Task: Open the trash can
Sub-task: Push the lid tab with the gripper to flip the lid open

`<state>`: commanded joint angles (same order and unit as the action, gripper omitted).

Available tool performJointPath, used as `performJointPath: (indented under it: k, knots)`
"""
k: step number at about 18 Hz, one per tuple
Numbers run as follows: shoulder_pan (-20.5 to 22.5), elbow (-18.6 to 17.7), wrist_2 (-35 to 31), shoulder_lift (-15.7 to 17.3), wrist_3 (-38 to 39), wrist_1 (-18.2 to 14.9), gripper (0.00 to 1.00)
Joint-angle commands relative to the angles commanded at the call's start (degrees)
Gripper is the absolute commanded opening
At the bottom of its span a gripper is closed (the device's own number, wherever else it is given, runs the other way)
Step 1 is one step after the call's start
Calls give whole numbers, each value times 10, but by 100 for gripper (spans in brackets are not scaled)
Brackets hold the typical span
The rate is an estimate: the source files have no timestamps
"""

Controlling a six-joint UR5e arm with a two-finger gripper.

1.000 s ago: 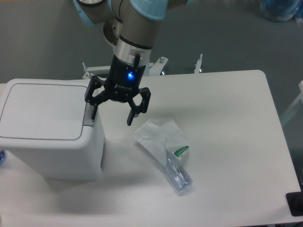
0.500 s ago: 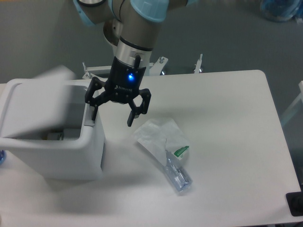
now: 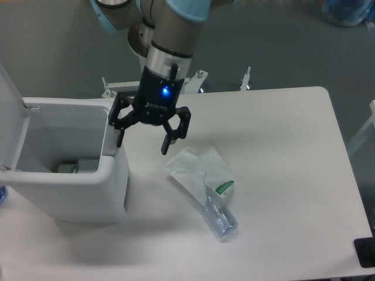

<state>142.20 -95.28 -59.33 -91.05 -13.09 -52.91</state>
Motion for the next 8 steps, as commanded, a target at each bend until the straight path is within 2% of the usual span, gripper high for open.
performJointPath:
  k: [4,6,8]
  knots:
    - [29,36,-31,-4,-69,3,100]
    - [43,32,-75,-4,-119,2,100]
    - [47,27,-92,-5,-153,1,100]
